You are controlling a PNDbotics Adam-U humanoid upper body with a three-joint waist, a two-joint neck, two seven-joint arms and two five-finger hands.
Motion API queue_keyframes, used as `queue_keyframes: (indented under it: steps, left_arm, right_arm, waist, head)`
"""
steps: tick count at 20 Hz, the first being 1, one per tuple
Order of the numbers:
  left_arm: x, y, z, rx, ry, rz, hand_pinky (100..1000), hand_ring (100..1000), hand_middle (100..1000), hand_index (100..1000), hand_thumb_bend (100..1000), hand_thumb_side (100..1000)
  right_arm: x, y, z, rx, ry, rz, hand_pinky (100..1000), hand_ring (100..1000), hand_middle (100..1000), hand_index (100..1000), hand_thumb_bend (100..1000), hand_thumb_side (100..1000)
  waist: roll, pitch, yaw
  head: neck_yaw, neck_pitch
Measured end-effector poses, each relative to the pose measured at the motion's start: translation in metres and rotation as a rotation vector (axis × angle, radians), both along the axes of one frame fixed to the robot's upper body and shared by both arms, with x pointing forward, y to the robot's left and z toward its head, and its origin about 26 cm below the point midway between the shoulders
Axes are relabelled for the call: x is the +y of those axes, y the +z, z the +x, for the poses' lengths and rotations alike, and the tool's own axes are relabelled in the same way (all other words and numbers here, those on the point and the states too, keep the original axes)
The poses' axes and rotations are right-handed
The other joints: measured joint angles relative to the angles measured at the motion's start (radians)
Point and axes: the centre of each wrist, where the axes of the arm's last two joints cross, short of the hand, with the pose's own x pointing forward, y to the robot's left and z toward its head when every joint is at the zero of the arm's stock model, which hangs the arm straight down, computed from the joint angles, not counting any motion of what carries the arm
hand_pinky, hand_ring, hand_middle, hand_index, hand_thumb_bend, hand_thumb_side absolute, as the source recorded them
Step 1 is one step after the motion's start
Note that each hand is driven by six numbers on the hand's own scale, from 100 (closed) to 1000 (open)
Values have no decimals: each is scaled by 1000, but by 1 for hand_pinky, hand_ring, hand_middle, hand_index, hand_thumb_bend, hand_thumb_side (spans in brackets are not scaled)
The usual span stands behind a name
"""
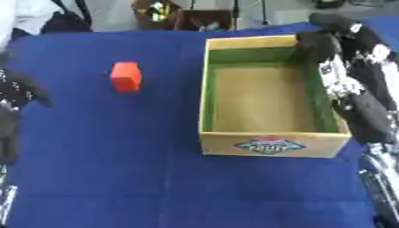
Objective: Pick up objects on the table and place them in the box.
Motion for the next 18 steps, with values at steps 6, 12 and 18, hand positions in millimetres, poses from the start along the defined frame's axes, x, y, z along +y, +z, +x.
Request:
queue_keyframes:
  steps: [6,12,18]
  left_arm:
    - [0,0,0,-2,3,2,432,493,499,853,100,1000]
    - [2,-2,-1,13,28,9,428,490,499,856,100,1000]
    - [12,2,-2,13,110,66,435,500,513,864,100,1000]
  right_arm:
    - [0,0,0,0,0,0,927,810,593,816,100,529]
    - [0,0,0,0,0,0,928,811,592,816,100,529]
    - [0,-1,0,3,-1,-1,929,811,592,816,100,531]
  waist:
    - [2,-1,0]
    - [3,-3,0]
    - [7,-3,-5]
  head:
    - [0,1]
    - [-1,6]
    - [-2,6]
